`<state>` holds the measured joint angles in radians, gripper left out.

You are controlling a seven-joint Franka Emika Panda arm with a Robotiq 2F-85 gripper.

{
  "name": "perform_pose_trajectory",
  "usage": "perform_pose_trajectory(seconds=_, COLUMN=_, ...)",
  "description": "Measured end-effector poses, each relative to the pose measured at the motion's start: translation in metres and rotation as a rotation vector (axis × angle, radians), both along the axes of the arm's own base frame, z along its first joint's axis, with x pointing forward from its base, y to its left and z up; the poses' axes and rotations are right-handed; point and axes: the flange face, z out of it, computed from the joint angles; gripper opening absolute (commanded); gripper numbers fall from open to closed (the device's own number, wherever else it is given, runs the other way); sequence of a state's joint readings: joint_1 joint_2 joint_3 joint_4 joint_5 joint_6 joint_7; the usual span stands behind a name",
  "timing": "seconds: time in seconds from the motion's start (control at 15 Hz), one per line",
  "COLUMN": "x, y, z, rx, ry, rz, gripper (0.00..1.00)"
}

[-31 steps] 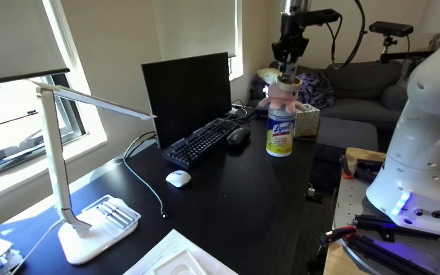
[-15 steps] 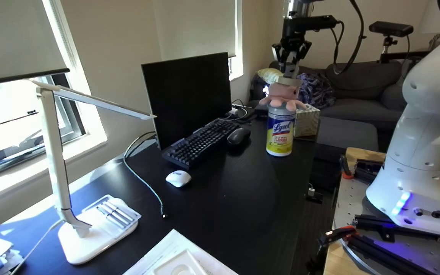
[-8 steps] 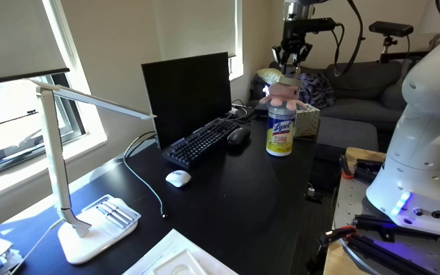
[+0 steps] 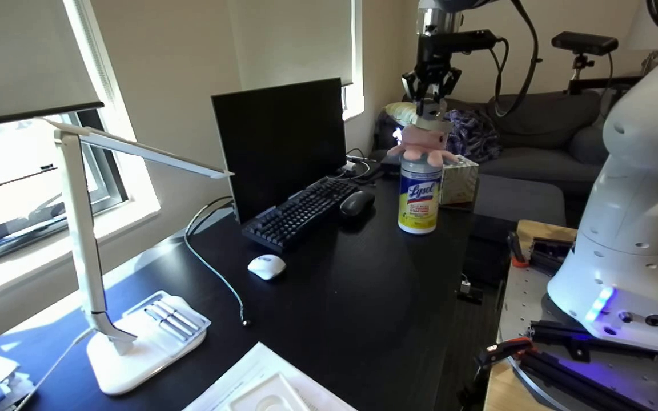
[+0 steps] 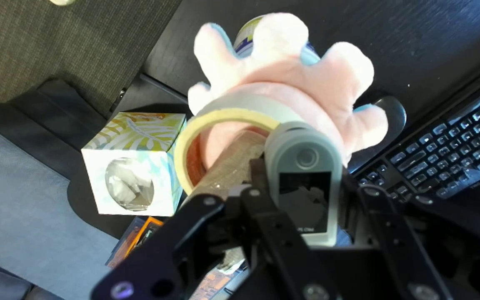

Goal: Place the grey object at the top of the stack

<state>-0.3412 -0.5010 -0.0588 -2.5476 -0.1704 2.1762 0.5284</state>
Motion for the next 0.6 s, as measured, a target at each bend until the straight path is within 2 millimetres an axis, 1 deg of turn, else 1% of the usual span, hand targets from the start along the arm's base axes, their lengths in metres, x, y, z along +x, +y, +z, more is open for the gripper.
perform_pose_trajectory(seconds=0.13, x=0.002, y=0.004, z=-0.001, rx=0.000, ry=0.002, rz=0.013, gripper=0.76)
perform_pose_trajectory(seconds=0.33, x=0.005, y=0.009, z=0.000, rx=0.000, ry=0.001, rz=0.025, gripper=0.96)
perform_pose_trajectory(seconds=0.47, x=0.006, y=0.011, z=0.000, rx=-0.001, ry=0.000, rz=0.033, gripper=1.00)
perform_pose_trajectory(seconds=0.6, x=0.007, y=0.013, z=0.001, rx=-0.001, ry=-0.001, rz=0.039, gripper=1.00)
